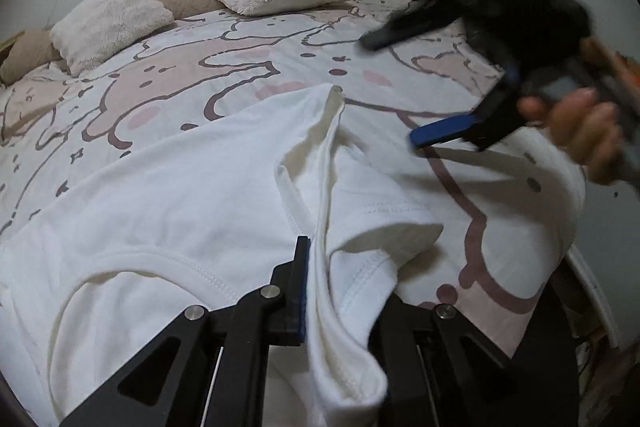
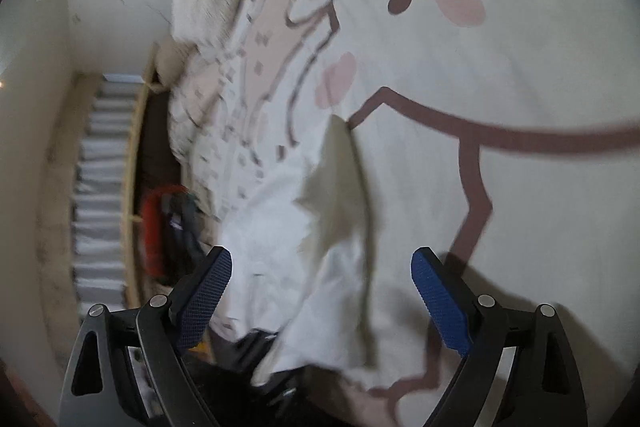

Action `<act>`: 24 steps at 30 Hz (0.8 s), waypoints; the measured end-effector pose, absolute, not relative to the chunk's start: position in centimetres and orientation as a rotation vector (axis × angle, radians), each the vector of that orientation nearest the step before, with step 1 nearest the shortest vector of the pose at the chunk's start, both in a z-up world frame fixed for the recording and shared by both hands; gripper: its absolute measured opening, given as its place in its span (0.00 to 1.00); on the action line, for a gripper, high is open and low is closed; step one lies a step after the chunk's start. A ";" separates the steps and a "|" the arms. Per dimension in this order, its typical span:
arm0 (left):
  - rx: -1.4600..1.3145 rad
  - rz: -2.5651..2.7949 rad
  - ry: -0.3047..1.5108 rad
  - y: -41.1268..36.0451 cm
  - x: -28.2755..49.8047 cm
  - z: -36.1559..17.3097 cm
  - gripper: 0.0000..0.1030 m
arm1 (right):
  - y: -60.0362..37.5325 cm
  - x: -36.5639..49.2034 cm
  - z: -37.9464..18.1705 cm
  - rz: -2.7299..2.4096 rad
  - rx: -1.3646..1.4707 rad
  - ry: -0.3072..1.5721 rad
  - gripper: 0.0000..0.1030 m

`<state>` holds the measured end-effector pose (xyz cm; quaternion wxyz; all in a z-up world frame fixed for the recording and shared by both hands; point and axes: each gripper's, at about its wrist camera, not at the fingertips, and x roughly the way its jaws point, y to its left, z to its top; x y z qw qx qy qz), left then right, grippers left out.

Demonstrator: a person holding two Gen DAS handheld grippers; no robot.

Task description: Fold clothes

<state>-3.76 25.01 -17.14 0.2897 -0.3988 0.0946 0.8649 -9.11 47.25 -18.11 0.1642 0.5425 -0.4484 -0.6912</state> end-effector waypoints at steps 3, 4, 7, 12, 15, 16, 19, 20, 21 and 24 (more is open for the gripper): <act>-1.042 2.310 0.220 24.5 -3.6 -16.7 0.09 | 46.3 -11.9 -19.2 -1.922 1.627 -1.202 0.89; -1.033 2.312 0.213 24.3 -3.5 -16.6 0.09 | 46.0 -12.7 -19.6 -1.900 1.640 -1.190 0.89; -0.995 2.321 0.233 24.1 -3.0 -16.4 0.09 | 44.9 -15.0 -20.4 -1.841 1.673 -1.160 0.89; -0.945 2.324 0.273 24.1 -2.3 -16.3 0.09 | 43.4 -16.6 -20.9 -1.802 1.689 -1.113 0.51; -0.961 2.316 0.219 23.5 -2.6 -16.0 0.09 | 43.2 -16.6 -21.6 -1.786 1.711 -1.127 0.11; -0.975 2.310 0.179 23.0 -2.8 -15.8 0.09 | 43.2 -16.4 -21.7 -1.792 1.705 -1.135 0.11; -1.007 2.296 0.051 21.5 -3.3 -14.7 0.09 | 42.9 -16.0 -19.5 -1.812 1.620 -1.166 0.11; -1.012 2.294 0.012 20.9 -3.4 -14.2 0.09 | 42.7 -15.8 -18.6 -1.815 1.587 -1.178 0.11; -1.017 2.293 -0.027 20.3 -3.4 -13.8 0.09 | 42.7 -15.6 -18.0 -1.817 1.572 -1.177 0.11; -1.056 2.331 -0.104 18.1 -3.4 -12.5 0.09 | 40.0 -16.1 -15.0 -1.846 1.555 -1.103 0.11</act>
